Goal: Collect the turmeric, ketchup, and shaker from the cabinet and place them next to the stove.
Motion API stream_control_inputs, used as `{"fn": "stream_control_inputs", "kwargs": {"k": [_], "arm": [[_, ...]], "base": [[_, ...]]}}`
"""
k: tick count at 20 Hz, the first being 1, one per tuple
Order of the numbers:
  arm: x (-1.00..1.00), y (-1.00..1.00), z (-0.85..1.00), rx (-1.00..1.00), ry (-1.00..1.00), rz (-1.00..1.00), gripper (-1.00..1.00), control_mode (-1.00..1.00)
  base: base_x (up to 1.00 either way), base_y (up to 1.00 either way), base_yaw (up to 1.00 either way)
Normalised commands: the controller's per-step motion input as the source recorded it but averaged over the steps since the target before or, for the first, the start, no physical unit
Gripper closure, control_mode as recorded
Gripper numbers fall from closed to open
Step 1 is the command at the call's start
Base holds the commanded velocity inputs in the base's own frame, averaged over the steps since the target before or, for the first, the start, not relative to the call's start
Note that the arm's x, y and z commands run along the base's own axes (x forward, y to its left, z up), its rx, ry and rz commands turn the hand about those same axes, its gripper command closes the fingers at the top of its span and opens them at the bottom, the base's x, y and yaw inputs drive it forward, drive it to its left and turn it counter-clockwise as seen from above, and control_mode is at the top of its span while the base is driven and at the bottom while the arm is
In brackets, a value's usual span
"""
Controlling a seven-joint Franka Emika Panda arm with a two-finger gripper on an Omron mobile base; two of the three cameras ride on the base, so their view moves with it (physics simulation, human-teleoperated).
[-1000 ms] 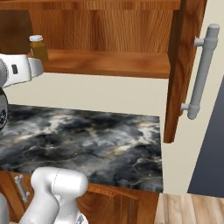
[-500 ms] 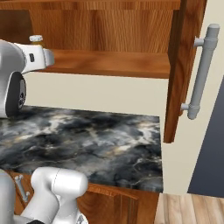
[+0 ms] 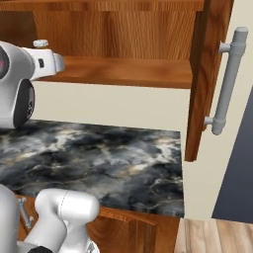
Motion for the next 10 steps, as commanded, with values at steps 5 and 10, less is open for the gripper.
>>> {"fn": "stream_control_inputs", "kwargs": {"k": [5,10], "arm": [[0.62,0.1,0.0,-0.05,-0.01,0.0,-1.0,-1.0],[0.55,0.19,0.0,0.0,0.0,0.0,-1.0,-1.0]], "base": [[0.0,0.0,0.0],[0.0,0.0,0.0]]}}
